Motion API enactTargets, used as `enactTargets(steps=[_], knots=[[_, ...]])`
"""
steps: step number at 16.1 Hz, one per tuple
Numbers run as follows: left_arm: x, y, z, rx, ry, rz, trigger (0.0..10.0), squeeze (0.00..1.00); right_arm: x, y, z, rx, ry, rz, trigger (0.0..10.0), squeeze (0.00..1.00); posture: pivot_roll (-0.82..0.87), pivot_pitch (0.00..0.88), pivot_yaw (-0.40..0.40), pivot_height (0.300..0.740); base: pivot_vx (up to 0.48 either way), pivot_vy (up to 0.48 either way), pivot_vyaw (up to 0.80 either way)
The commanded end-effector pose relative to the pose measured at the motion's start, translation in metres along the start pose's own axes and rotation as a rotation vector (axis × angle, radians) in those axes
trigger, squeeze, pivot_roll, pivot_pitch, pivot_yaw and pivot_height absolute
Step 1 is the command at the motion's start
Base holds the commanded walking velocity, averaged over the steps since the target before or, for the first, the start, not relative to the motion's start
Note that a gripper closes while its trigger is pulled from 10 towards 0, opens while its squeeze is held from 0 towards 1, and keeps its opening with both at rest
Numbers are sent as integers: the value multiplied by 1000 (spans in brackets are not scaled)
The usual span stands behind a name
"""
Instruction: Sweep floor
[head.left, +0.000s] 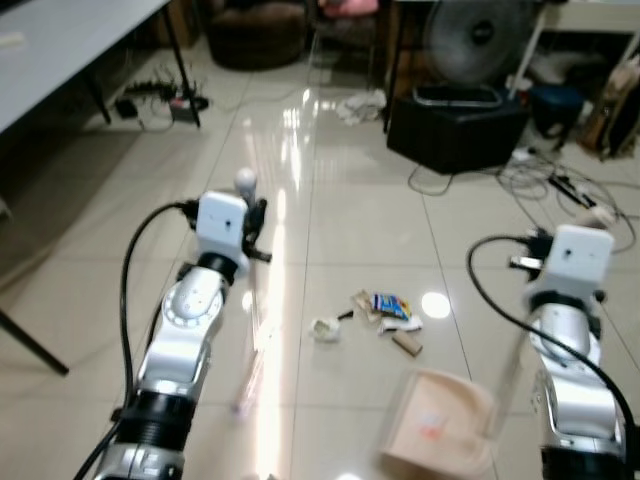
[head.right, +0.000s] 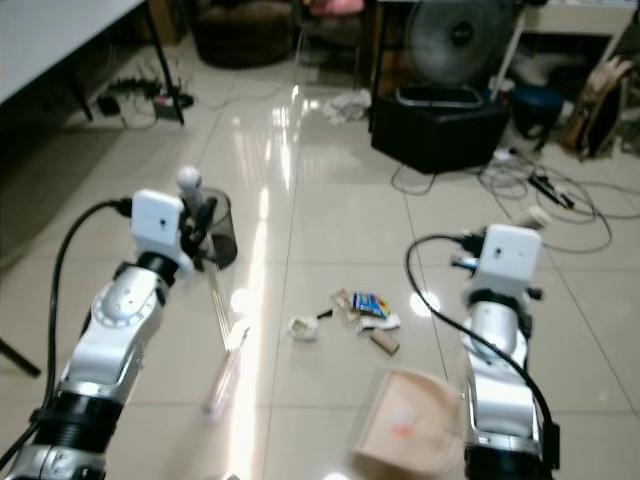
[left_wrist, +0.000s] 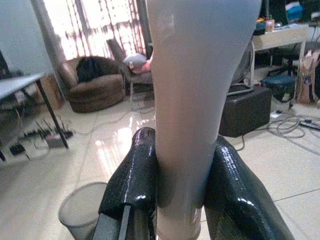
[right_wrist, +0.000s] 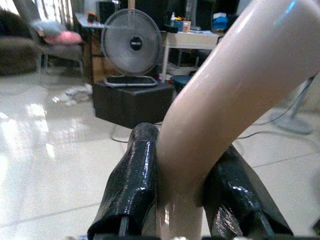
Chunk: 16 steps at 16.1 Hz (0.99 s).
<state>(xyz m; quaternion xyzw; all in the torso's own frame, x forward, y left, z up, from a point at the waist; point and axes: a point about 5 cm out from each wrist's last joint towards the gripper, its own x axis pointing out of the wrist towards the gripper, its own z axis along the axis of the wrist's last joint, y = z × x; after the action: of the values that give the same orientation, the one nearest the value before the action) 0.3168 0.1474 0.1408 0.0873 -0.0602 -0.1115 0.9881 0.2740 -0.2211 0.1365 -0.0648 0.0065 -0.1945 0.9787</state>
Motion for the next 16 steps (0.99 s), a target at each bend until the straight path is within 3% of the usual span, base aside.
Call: enactTargets(steps=[1,3,4,8,11,13,16], knots=[[4,-1,15,25,-70,-11,10000,0,3,2,16,19,-72,16,10000,0,-43,0,42,740,285,0,-800],[4,0,16,23,-73,3,10000,0,5,4,18,4,-81,37,10000,0,-43,0,41,740,416,0,-800],[4,2,15,27,-73,14,10000,0,7,8,17,-78,-86,60,10000,0,-42,0,38,740,416,0,0],[2,6,12,41,-56,20,10000,0,7,12,16,-30,-80,78,10000,0,-32,0,35,740,423,0,0],[1,7,10,40,-49,27,10000,0,6,13,16,-60,-88,95,10000,0,-36,0,34,740,429,0,0],[2,7,11,49,-51,31,10000,0,8,16,17,-95,-97,138,10000,0,-34,0,14,740,428,0,800],[0,9,11,46,-52,48,10000,0,11,17,19,-25,-100,138,10000,0,-27,0,11,740,431,0,267]])
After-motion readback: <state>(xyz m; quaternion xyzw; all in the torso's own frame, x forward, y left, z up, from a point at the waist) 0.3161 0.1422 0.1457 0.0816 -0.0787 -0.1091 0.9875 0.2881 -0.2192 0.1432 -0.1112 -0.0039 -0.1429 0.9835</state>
